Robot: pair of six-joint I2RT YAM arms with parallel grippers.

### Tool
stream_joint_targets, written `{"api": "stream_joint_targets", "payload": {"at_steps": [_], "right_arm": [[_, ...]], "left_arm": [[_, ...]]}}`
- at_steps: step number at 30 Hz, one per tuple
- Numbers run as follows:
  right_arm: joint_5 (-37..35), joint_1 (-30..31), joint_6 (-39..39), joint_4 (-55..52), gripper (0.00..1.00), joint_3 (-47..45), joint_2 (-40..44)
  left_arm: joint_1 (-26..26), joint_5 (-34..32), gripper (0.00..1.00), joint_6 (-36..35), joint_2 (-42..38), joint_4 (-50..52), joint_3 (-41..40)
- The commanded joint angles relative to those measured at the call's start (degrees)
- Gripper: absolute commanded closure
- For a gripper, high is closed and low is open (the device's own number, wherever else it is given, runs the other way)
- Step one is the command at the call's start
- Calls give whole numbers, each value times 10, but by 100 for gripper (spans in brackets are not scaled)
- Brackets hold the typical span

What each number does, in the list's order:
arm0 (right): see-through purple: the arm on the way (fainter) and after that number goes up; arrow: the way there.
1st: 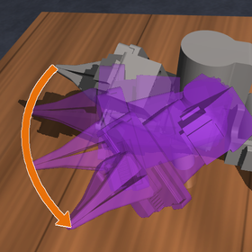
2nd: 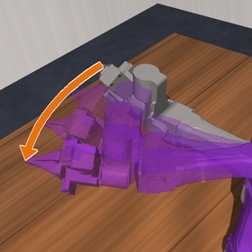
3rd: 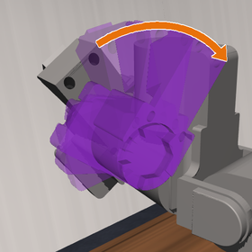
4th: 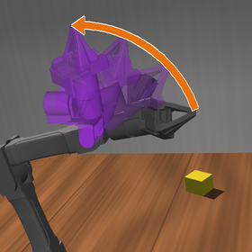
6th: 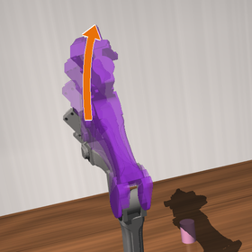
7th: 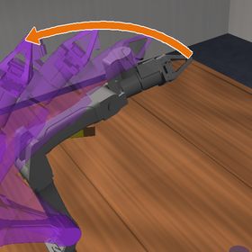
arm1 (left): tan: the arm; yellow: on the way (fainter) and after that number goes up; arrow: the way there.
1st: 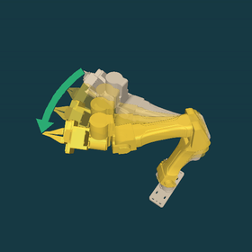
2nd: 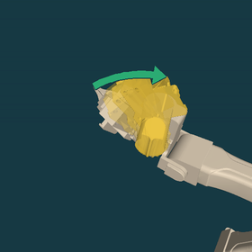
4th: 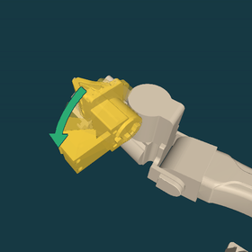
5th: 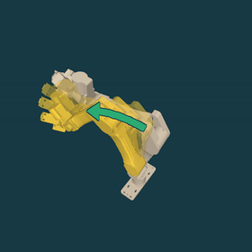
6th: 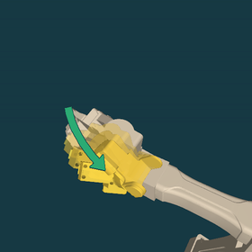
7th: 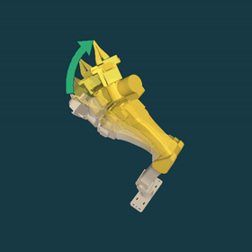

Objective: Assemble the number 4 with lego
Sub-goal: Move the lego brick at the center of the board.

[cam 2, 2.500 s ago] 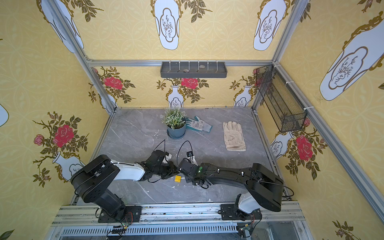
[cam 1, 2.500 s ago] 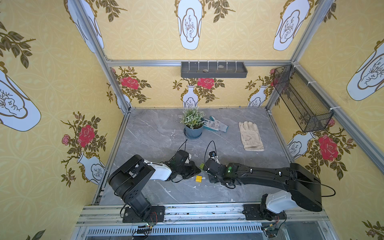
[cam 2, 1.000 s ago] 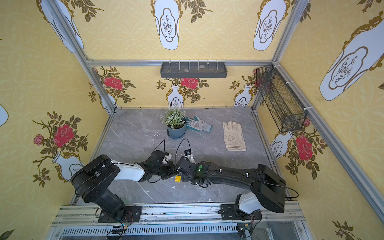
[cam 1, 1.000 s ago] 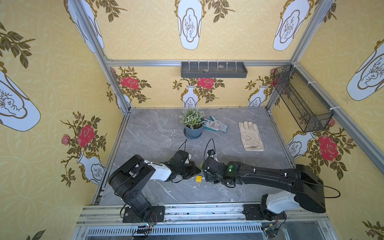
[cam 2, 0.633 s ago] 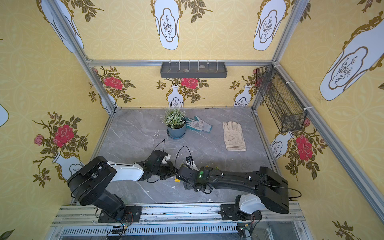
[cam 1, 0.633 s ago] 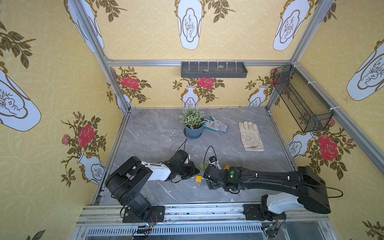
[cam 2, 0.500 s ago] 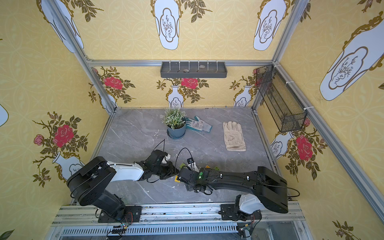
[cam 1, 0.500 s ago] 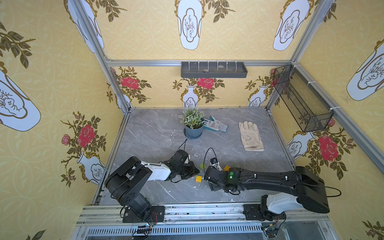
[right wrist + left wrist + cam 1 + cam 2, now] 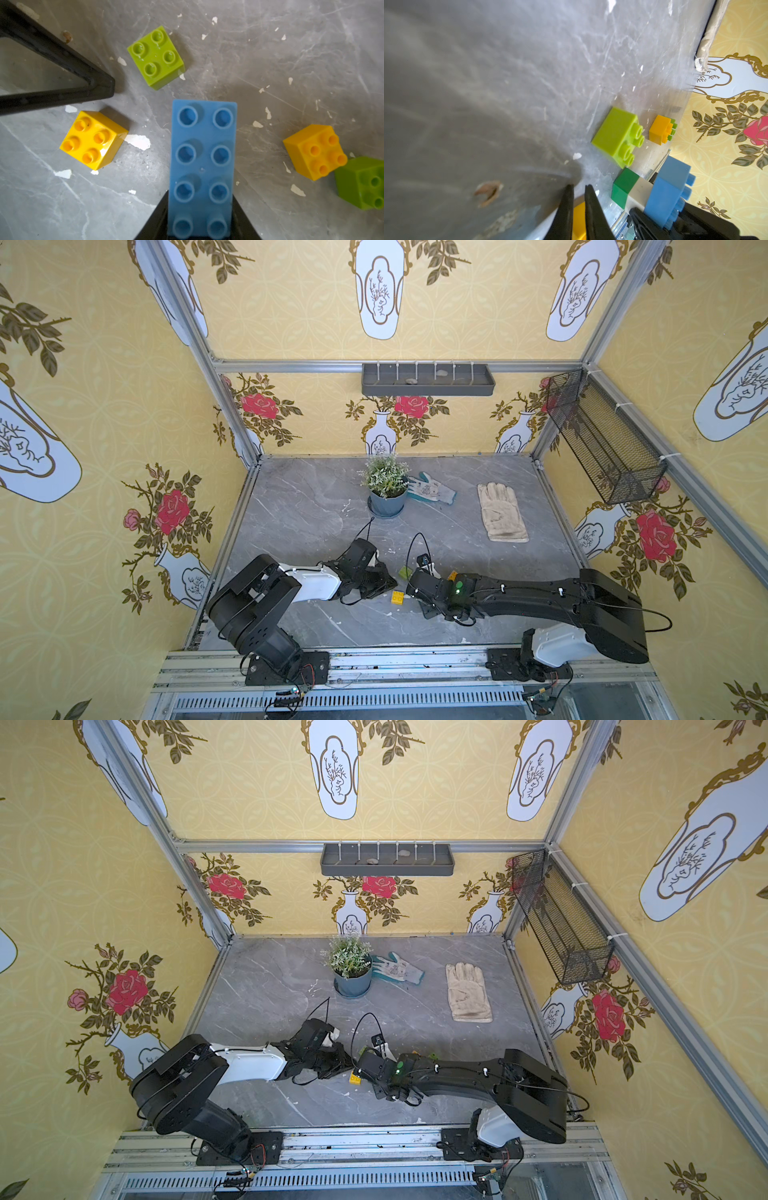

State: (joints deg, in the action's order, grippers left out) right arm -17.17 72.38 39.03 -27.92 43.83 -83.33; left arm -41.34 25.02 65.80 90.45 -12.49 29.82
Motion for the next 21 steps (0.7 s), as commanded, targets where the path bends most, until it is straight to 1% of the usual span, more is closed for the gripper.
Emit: {"api": "stream_joint_targets", "payload": {"at_steps": [1,6,11,13,15,18,19,21], "right_arm": [[15,0,-30,24,62,0,-4],[14,-2,-68,46,63,13,-19],[28,-25,-95,66,63,23,-41],[29,-26,-96,65,58,25,-47],[25,-24,-92,58,51,27,-47],[16,-21,-85,50,36,25,-37],[15,-20,-83,49,32,25,-34],[9,-18,-82,47,28,27,-27]], "left_arm": [[3,-31,84,-9,1,65,-6],[6,-32,84,-9,-4,61,-12],[9,-31,84,-5,-6,50,-23],[9,-31,84,-4,-8,48,-25],[9,-31,84,-5,-11,48,-26],[10,-32,84,-4,-11,43,-30],[9,-31,84,-3,-10,41,-30],[10,-29,84,-4,-6,40,-28]]}}
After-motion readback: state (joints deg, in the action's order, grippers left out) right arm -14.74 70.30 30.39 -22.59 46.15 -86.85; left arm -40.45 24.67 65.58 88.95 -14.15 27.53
